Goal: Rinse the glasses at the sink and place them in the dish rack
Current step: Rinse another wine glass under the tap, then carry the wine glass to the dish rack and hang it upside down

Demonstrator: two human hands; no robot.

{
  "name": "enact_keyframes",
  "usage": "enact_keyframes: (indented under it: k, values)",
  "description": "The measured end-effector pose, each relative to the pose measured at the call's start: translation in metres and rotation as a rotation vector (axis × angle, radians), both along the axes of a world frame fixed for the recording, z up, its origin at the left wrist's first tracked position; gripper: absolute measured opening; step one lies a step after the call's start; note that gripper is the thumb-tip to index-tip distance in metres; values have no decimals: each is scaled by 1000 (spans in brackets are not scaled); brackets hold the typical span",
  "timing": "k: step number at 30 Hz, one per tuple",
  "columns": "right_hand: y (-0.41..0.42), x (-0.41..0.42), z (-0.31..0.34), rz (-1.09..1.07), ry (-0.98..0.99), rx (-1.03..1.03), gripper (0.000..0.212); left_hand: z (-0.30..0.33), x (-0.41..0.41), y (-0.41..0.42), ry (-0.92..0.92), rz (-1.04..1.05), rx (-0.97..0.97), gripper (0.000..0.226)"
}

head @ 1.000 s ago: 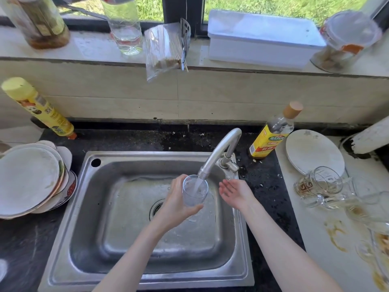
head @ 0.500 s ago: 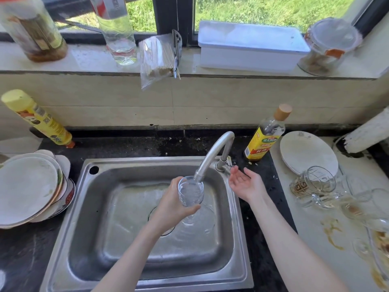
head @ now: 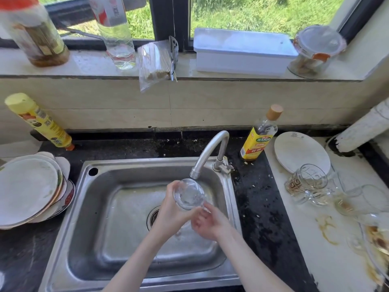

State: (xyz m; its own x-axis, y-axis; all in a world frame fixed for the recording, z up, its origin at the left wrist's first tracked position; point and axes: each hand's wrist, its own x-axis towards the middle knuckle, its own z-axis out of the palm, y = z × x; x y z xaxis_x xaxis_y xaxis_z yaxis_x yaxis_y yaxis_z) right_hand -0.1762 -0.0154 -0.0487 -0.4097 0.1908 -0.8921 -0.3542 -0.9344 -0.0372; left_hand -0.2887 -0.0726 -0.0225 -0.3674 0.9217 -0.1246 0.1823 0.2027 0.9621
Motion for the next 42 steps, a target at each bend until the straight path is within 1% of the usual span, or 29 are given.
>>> enact_keyframes:
  k: [2,6,8,11,13,15,17,19,21,25,28,31,33,35,38,40,42]
  values:
    - [4,-2,3,-87,15,24,20,-2,0,-2,-12,-37,11,73]
    - [10,6,10,-116,-33,137,18,-5,-8,-7,-56,-95,-80,73]
    - [16,13,13,-101,-100,238,19,-9,-12,-11,-50,-109,-133,69]
    - [21,19,24,-17,-201,457,18,-20,-16,-19,-30,-141,-195,63]
    - [19,22,34,43,-277,622,15,-26,-16,-22,50,-182,-242,62]
    - [13,22,43,91,-375,780,14,-27,-15,-21,201,-235,-267,65]
    - [6,20,51,130,-455,930,14,-26,-15,-19,376,-240,-274,73]
    - [-1,19,58,153,-505,1062,14,-22,-14,-18,480,-230,-263,75]
    - [-8,20,62,185,-568,1183,13,-18,-12,-19,535,-244,-246,73]
    - [-20,27,64,329,-619,1379,9,-10,-2,-28,535,-240,-147,73]
    - [-25,36,66,337,-626,1412,7,-3,6,-32,557,-243,-99,73]
    - [-24,45,71,344,-631,1432,9,4,12,-32,579,-290,-114,76]
    - [-23,49,74,377,-639,1433,11,10,16,-29,637,-345,-144,77]
    - [-23,56,77,416,-676,1442,16,16,20,-27,768,-427,-170,78]
    - [-28,75,82,438,-745,1443,17,22,26,-30,972,-568,-201,77]
    - [-32,93,87,421,-758,1439,16,26,28,-33,1043,-594,-141,75]
    - [-39,113,92,397,-787,1434,17,31,35,-33,1138,-625,-33,78]
